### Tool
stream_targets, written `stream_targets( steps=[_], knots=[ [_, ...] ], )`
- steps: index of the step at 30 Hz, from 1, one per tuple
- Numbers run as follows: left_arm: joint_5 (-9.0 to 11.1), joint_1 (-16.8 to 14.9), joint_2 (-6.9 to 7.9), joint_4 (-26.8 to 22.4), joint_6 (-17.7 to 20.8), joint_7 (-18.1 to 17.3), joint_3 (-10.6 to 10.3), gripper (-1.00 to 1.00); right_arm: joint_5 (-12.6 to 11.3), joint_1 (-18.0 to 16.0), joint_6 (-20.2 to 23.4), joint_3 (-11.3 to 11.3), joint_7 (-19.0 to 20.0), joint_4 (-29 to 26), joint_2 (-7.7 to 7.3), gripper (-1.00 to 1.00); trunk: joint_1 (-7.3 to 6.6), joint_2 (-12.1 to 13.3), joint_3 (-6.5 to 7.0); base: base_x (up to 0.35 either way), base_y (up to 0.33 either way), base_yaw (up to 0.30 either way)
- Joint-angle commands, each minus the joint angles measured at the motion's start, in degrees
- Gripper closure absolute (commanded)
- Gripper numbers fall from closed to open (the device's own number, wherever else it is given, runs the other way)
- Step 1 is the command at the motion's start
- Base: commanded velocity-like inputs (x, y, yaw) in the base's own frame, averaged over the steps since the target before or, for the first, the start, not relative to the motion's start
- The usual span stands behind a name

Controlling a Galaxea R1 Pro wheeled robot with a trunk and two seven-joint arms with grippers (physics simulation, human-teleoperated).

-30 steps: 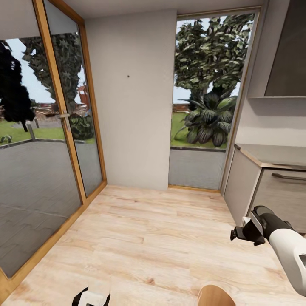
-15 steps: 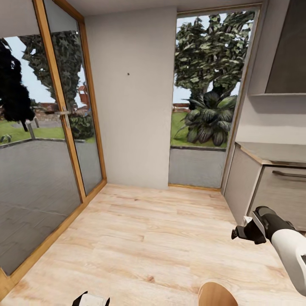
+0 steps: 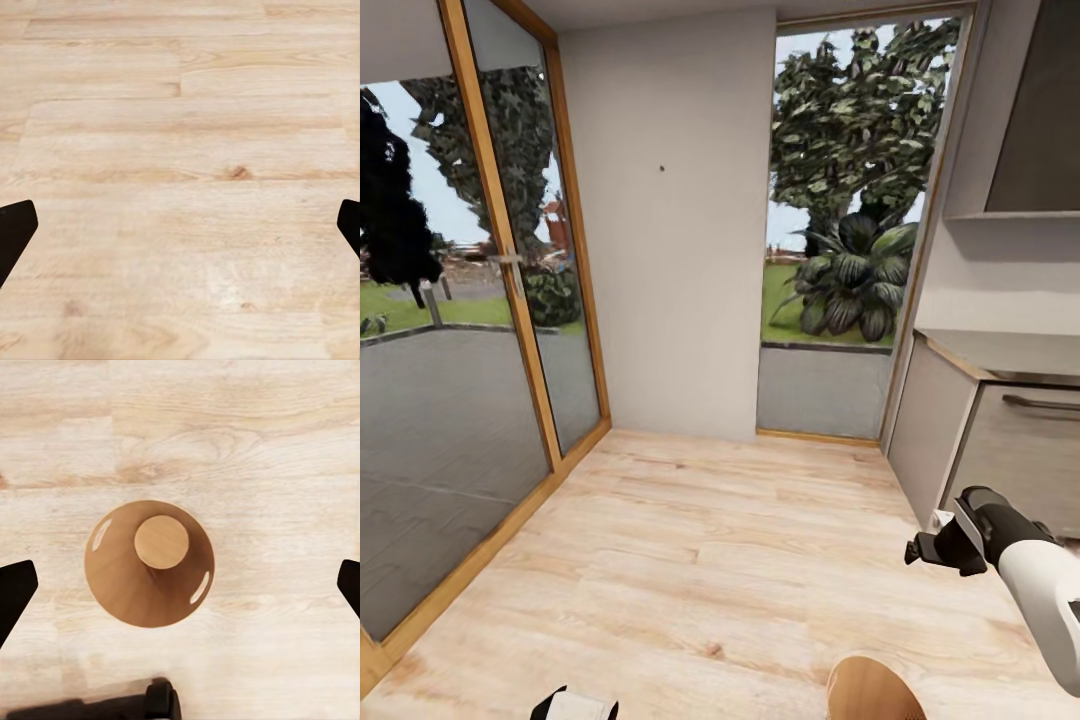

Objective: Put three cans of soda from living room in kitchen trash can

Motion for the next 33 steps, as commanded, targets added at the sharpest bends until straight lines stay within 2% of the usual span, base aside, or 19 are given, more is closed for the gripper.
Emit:
stream_targets(
  steps=[1, 4, 10, 15, 21, 33],
  knots=[
    [-0.01, 0.00, 0.00, 0.01, -0.01, 0.00, 0.00, -1.00, 0.00, 0.00, 0.00, 0.00, 0.00, 0.01, 0.02, -1.00, 0.23, -0.42, -0.18, 0.000, 0.000, 0.000],
    [0.02, 0.00, 0.01, 0.05, -0.02, -0.01, 0.00, -1.00, -0.03, 0.02, -0.12, -0.01, -0.01, 0.03, 0.12, -1.00, 0.89, -1.62, -0.72, 0.000, 0.000, 0.000],
    [0.01, -0.07, 0.07, 0.22, -0.03, -0.02, 0.00, -1.00, -0.02, 0.13, -3.24, -0.02, 0.05, 0.04, 0.24, -1.00, 2.20, -4.03, -1.80, 0.000, 0.000, 0.000],
    [0.16, -0.60, 0.07, 1.93, 0.02, -0.21, 0.04, -1.00, -0.13, 0.23, -4.61, -0.02, 0.07, -0.02, 0.20, -1.00, 3.30, -6.03, -2.70, 0.000, 0.000, 0.000],
    [0.54, -3.40, 0.17, 6.28, 0.72, -0.35, 0.37, -1.00, -0.14, 0.26, -4.96, 0.12, 0.07, -0.01, 0.38, -1.00, 4.62, -8.44, -3.77, 0.000, 0.000, 0.000],
    [0.76, -4.02, 0.13, 7.52, 1.19, -0.35, 0.49, -1.00, -0.03, 0.26, -4.97, 0.07, 0.04, 0.20, -0.11, -1.00, 7.25, -13.25, -5.93, 0.000, 0.000, 0.000]
  ],
)
